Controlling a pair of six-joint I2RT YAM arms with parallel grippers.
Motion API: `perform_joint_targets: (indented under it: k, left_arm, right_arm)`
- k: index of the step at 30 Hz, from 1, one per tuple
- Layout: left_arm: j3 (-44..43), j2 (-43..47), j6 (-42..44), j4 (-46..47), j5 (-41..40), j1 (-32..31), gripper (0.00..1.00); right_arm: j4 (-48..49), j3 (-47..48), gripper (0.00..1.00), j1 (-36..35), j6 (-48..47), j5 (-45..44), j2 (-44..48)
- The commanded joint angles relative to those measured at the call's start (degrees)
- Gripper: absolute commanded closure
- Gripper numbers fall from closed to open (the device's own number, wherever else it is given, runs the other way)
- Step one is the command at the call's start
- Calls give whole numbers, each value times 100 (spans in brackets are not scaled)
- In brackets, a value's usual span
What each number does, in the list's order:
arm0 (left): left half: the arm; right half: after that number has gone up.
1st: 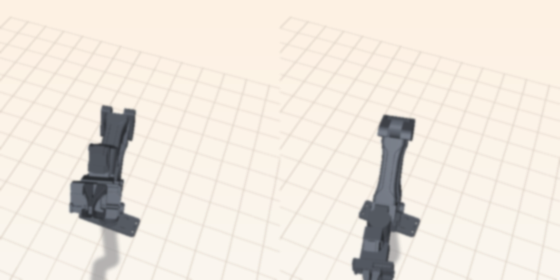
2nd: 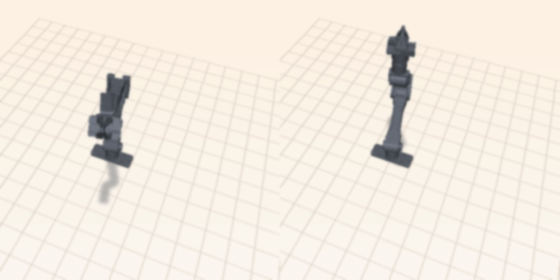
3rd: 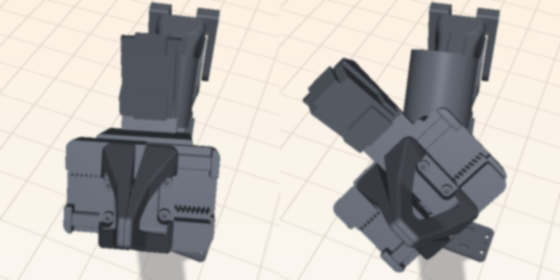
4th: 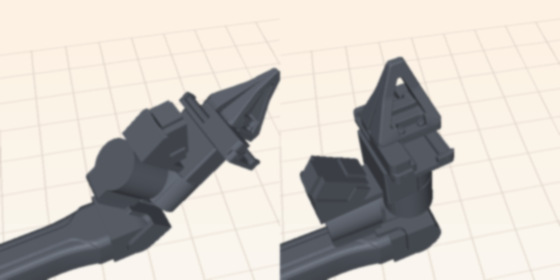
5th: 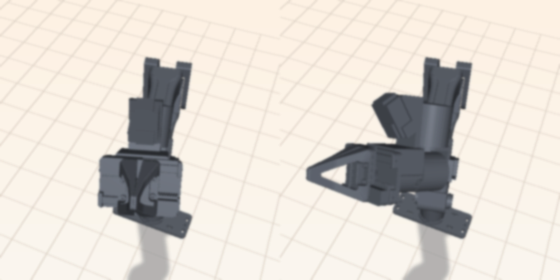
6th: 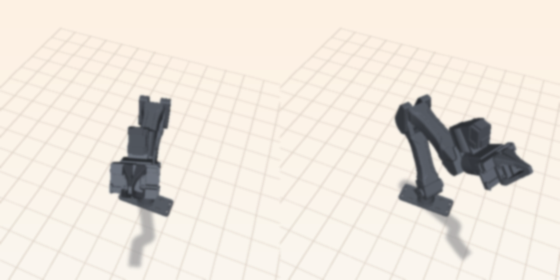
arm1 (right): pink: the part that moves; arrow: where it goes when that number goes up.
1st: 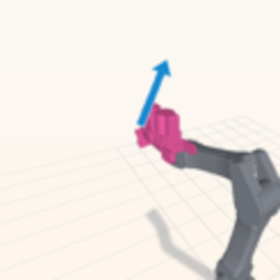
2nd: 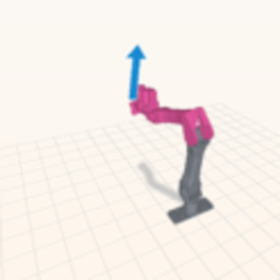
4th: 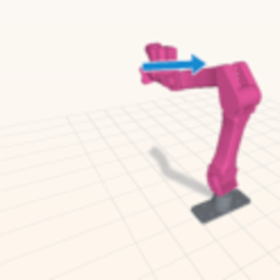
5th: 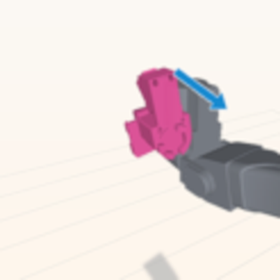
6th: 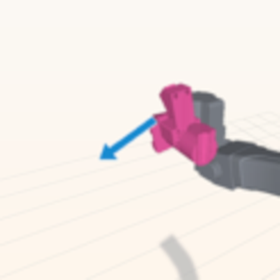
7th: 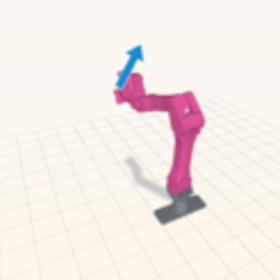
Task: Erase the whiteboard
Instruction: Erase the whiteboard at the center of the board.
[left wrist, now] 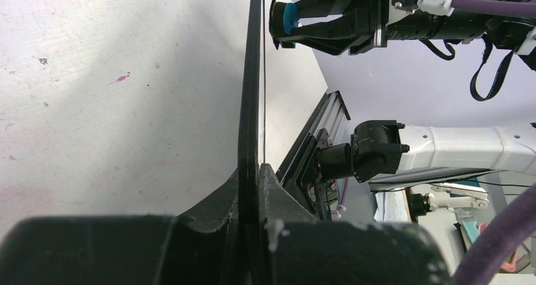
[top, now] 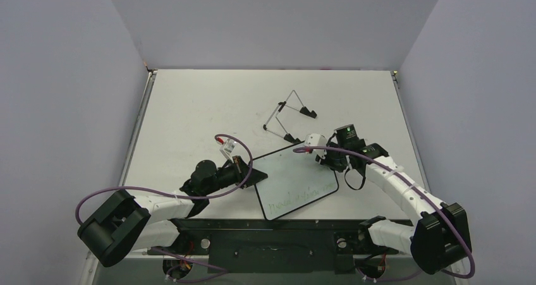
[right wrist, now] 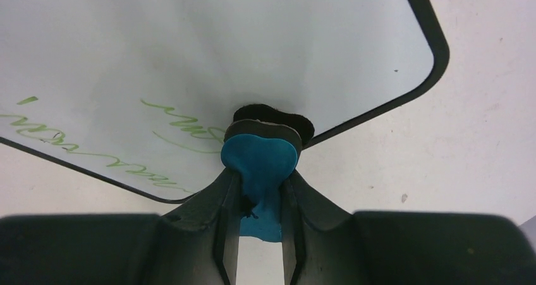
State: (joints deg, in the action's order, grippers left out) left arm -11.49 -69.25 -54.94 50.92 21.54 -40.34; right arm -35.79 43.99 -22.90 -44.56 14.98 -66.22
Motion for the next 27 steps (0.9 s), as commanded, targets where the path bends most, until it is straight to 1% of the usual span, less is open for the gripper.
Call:
perform_joint_targets:
  k: [1, 2, 4, 6, 7, 9, 11, 14, 16, 20, 21, 23, 24, 25, 26, 27]
  left_arm:
    - [-54, 142, -127, 902, 161, 43, 100]
    - [-55, 145, -124, 902, 155, 39, 100]
    - [-48, 155, -123, 898, 150, 37, 100]
    - [-51, 157, -122, 883, 142, 41, 100]
    - [-70, 149, -122, 880, 154, 36, 100]
    - [-95, 133, -122, 877, 167, 43, 100]
    - [-107, 117, -129, 888, 172, 40, 100]
    - [-116, 114, -145, 906, 170, 38, 100]
    - [-109, 120, -155, 910, 169, 41, 100]
    - [-122, 108, -158, 911, 163, 39, 100]
    - [-124, 111, -158, 911, 165, 41, 100]
    - [-111, 126, -155, 907, 165, 38, 100]
    - [-98, 134, -152, 905, 153, 38, 100]
    - [-94, 133, -150, 897, 151, 41, 100]
    - [-92, 136, -149, 895, 151, 43, 100]
    - [-100, 129, -149, 894, 150, 43, 100]
  right_arm:
    - [-11, 59, 100, 9, -51, 498, 296]
    - [-276, 117, 100, 15, -157, 987, 374]
    - [-801, 204, 100, 11, -634, 1669, 531]
    - [-931, 165, 100, 5, -796, 1778, 558]
    - [-843, 120, 100, 16, -665, 1665, 529]
    - [-388, -5, 100, 13, -244, 836, 405]
    - [-107, 44, 100, 11, 60, 395, 177]
    - [-17, 55, 100, -46, 160, 278, -76]
    - [-62, -2, 100, -296, 55, 315, -102]
    - [-554, -1, 100, -744, -609, 805, -141]
    - [-743, 21, 100, -796, -704, 1007, -143]
    - [-819, 44, 100, -867, -802, 1123, -109]
    - [-773, 42, 100, -857, -678, 1091, -84]
    - [-539, 36, 100, -835, -550, 839, -80]
    - [-378, 25, 100, -770, -193, 619, -88]
    - [-29, -1, 100, -713, -22, 172, -99]
